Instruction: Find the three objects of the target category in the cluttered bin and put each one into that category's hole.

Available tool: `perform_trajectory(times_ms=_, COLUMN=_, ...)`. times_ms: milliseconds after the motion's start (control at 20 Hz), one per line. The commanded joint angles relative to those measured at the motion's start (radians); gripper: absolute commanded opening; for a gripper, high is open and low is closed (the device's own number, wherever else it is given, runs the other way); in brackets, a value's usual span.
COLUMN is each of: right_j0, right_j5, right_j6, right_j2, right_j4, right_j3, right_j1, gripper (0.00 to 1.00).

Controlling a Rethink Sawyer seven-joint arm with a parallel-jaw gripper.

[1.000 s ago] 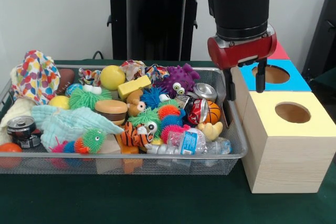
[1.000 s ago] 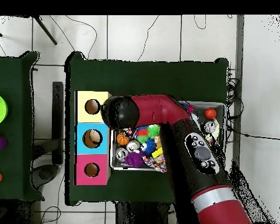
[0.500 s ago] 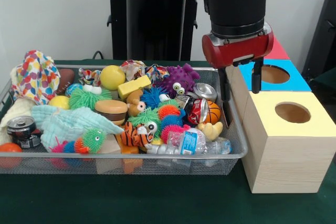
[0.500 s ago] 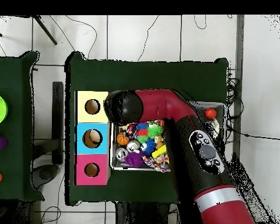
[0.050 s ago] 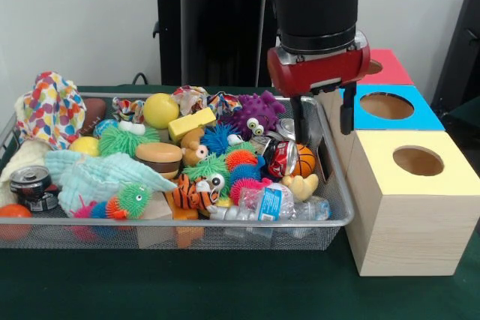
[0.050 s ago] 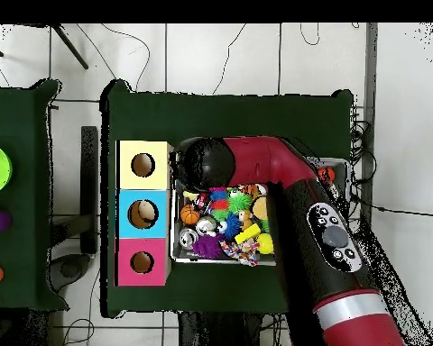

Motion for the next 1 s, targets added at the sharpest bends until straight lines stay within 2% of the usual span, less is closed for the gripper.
perform_trajectory(times_ms=50, right_j0=-0.05, right_j5=0.062, right_j6=-0.209, right_j2=0.057, right_j4=-0.087, right_j3=0.052, right_j1=0.025, gripper=1.0)
perform_trajectory(times_ms=450, right_j0=-0.053, right_j5=0.018, right_j6=-0.171, right_j2=0.042, right_j4=-0.141, right_j3=0.05, right_j1=0.046, gripper=1.0)
perform_trajectory(times_ms=800, right_j0=-0.079, right_j5=-0.037, right_j6=-0.124, right_j2=0.05, right_j4=-0.148, right_j3=0.105, right_j1=0.055, gripper=1.0)
perform_trajectory(times_ms=1000, right_j0=-0.084, right_j5=-0.033, right_j6=-0.108, right_j2=0.046, right_j4=-0.146, right_j3=0.117, right_j1=0.06, gripper=1.0)
